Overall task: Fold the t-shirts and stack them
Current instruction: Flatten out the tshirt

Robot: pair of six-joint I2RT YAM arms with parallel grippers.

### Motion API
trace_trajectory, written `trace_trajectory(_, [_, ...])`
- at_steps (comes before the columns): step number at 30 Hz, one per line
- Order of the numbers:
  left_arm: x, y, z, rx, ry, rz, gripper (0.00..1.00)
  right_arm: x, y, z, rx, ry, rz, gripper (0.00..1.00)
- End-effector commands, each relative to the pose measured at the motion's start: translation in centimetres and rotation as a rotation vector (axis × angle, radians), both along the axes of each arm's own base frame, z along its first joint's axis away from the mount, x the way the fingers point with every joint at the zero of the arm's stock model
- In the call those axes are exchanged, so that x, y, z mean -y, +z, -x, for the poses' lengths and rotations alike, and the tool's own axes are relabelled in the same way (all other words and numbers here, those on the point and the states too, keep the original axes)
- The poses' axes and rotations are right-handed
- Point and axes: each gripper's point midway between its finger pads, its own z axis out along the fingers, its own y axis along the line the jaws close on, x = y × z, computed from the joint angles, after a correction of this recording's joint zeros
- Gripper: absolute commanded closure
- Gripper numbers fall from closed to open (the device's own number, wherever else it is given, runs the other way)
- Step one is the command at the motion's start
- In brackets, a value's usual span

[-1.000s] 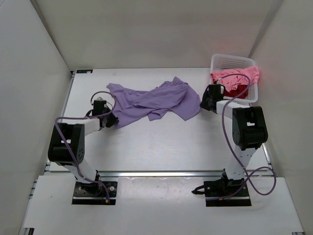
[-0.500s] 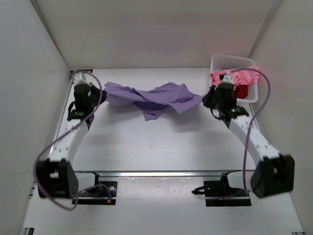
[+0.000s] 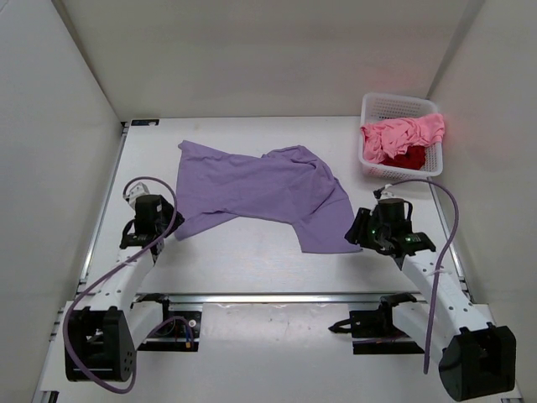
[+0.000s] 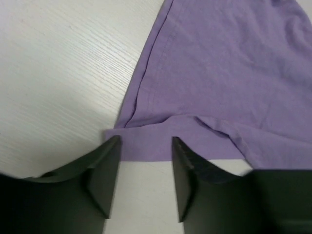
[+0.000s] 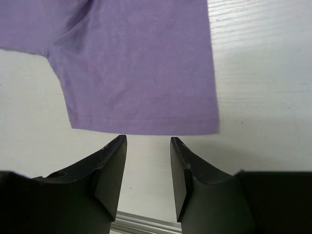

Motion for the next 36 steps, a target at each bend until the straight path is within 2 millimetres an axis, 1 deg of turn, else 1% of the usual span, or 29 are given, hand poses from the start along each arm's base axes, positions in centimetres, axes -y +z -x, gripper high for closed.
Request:
trace_trajectory(1, [0.1, 0.1, -0.5, -0.005, 0.002, 0.017, 0.41, -1.6, 1.4, -1.5, 0.082, 0.071, -0.034, 0.62])
trace_trajectory(2, [0.3, -0.1, -0.6, -0.017, -0.002, 0.02, 0.29, -1.8, 1.1, -1.6, 0.082, 0.077, -0.032, 0.63])
trace_trajectory(4, [0.3, 0.4, -1.6, -0.016, -0.005, 0.024, 0.22, -2.4, 0.8, -1.6, 0.086, 0.107, -0.026, 0.62])
trace_trajectory(6, [0.3, 1.5, -3.7, 0.026, -0.007, -0.017, 0.33, -2.9, 1.0, -2.1, 0.102, 0.122, -0.033, 0.64])
trace_trajectory(7, [0.6, 2.3, -5.4, 0.047, -0.028, -0.021, 0.35, -3.1, 1.2, -2.3, 0.113, 0.124, -0.045, 0.66])
trace_trajectory(8, [1.3, 0.7, -6.2, -0.01, -0.047, -0.015, 0.37, -3.5, 1.6, -2.5, 0.122, 0.141, -0.04, 0.68])
trace_trajectory(9, [1.5, 2.4, -8.2, 0.024, -0.051, -0.034, 0.35, -3.4, 2.1, -3.1, 0.13, 0.133, -0.02, 0.68])
trace_trajectory(10, [2.0, 2.0, -9.9, 0.003, -0.058, -0.059, 0.31, -3.7, 2.1, -3.3, 0.131, 0.147, -0.002, 0.68])
trace_trajectory(11, [2.1, -0.3, -10.6, -0.057, -0.07, -0.062, 0.28, -3.6, 3.3, -4.3, 0.159, 0.139, -0.001, 0.66])
trace_trajectory(12, [1.9, 0.6, -12.4, -0.037, -0.07, -0.077, 0.26, -3.8, 4.2, -5.3, 0.175, 0.149, 0.008, 0.65])
trace_trajectory(13, [1.8, -0.3, -13.8, -0.063, -0.068, -0.091, 0.26, -4.0, 4.2, -6.0, 0.169, 0.162, 0.032, 0.62])
trace_trajectory(14, [1.6, -2.7, -14.2, -0.121, -0.08, -0.082, 0.22, -3.8, 5.7, -7.5, 0.209, 0.143, 0.043, 0.6])
trace_trajectory(15, [1.5, -2.0, -15.7, -0.117, -0.084, -0.074, 0.22, -4.0, 6.2, -8.4, 0.214, 0.141, 0.039, 0.58])
trace_trajectory(16, [1.4, -3.2, -16.7, -0.147, -0.097, -0.06, 0.22, -4.2, 5.9, -9.2, 0.199, 0.142, 0.022, 0.56])
trace_trajectory(17, [1.4, -5.0, -16.9, -0.19, -0.106, -0.053, 0.22, -4.4, 6.8, -9.9, 0.22, 0.14, 0.006, 0.55])
trace_trajectory(18, [1.7, -5.9, -17.6, -0.23, -0.128, -0.024, 0.26, -4.4, 6.8, -10.4, 0.222, 0.128, -0.004, 0.55])
trace_trajectory(20, [2.4, -5.3, -20.2, -0.198, -0.18, 0.011, 0.42, -4.6, 6.3, -10.3, 0.218, 0.114, -0.018, 0.55])
trace_trajectory(21, [2.9, -6.4, -20.1, -0.237, -0.188, 0.024, 0.55, -4.6, 6.0, -10.0, 0.221, 0.114, -0.014, 0.54])
trace_trajectory(22, [3.2, -5.2, -21.6, -0.206, -0.202, 0.016, 0.64, -4.4, 5.2, -9.6, 0.197, 0.103, -0.017, 0.55])
trace_trajectory(23, [3.7, -5.3, -22.3, -0.217, -0.213, 0.032, 0.68, -4.5, 5.0, -9.6, 0.197, 0.098, -0.022, 0.55])
trace_trajectory(24, [3.7, -6.9, -22.2, -0.267, -0.211, 0.038, 0.8, -4.2, 5.1, -9.6, 0.207, 0.083, -0.02, 0.54])
trace_trajectory(25, [3.6, -6.5, -23.3, -0.257, -0.205, 0.038, 0.92, -4.5, 4.6, -9.3, 0.189, 0.087, -0.032, 0.54])
trace_trajectory(26, [4.1, -5.6, -24.3, -0.234, -0.209, 0.038, 1.0, -4.6, 4.1, -9.2, 0.177, 0.09, -0.037, 0.55])
trace_trajectory(28, [4.8, -4.9, -25.6, -0.189, -0.221, 0.095, 1.0, -4.9, 3.9, -9.6, 0.185, 0.084, -0.053, 0.54])
trace_trajectory(29, [5.0, -3.6, -26.6, -0.145, -0.212, 0.114, 1.0, -5.1, 3.6, -9.7, 0.182, 0.08, -0.057, 0.54])
trace_trajectory(30, [5.6, -1.2, -27.9, -0.076, -0.215, 0.138, 1.0, -4.7, 3.7, -10.3, 0.192, 0.06, -0.059, 0.54])
trace_trajectory(32, [6.5, 5.0, -29.6, 0.062, -0.235, 0.137, 1.0, -4.1, 3.0, -11.7, 0.175, 0.037, -0.065, 0.51])
trace_trajectory(34, [7.1, 10.7, -30.1, 0.168, -0.241, 0.074, 1.0, -3.3, 3.3, -13.5, 0.181, 0.005, -0.076, 0.46])
trace_trajectory(36, [6.7, 12.5, -28.9, 0.208, -0.244, 0.016, 1.0, -1.8, 2.7, -15.5, 0.185, -0.057, -0.09, 0.41])
